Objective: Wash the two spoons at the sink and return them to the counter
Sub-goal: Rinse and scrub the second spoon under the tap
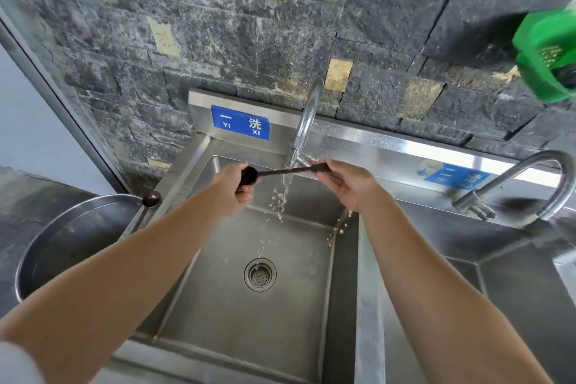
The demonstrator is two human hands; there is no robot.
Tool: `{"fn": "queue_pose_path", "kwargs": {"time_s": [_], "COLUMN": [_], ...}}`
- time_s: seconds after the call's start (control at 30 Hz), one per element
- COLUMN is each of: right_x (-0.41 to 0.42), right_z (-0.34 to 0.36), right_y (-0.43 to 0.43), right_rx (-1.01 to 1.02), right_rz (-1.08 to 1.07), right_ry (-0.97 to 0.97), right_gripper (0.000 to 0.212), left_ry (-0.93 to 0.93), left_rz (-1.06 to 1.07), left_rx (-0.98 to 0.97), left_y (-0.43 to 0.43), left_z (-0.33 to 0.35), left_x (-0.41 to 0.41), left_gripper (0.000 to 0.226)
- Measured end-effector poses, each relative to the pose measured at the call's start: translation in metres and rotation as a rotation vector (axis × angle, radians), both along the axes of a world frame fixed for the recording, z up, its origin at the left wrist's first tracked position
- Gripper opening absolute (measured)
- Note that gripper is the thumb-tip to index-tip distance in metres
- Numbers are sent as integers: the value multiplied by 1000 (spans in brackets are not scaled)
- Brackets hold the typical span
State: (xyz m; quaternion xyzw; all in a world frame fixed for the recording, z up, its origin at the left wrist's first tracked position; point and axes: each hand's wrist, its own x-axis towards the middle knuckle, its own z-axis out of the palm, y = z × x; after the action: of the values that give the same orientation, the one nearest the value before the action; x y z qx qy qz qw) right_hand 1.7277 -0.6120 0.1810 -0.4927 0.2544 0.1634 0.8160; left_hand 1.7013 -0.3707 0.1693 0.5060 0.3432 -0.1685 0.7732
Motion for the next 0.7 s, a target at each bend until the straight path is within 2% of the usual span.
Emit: {"fn": "queue_pose_path", "kwargs": {"time_s": [0.17,0.37,0.5,0.63,0.7], "right_x": [-12,-35,-53,-76,-82], "right_z": [11,6,-9,-21,-24], "right_y": [-32,-71,-84,-81,-74], "right_rx": [-30,-51,-163,-306,-278], "right_rz": [-105,-80,142,591,732], "right_ry": [-2,2,56,31,28], "right_gripper": [7,15,26,22,28], "left_ry": [-23,-22,-26,-69,-91], "left_rz": [-110,-180,-137,24,85], "left_rx": [-65,-137,-221,-520,-640], "left_y": [-30,-62,-71,-77,-82], "left_z": [-1,-2,-4,-5,-4], "left_x": [22,32,32,31,30], "left_gripper": [28,28,30,22,23]}}
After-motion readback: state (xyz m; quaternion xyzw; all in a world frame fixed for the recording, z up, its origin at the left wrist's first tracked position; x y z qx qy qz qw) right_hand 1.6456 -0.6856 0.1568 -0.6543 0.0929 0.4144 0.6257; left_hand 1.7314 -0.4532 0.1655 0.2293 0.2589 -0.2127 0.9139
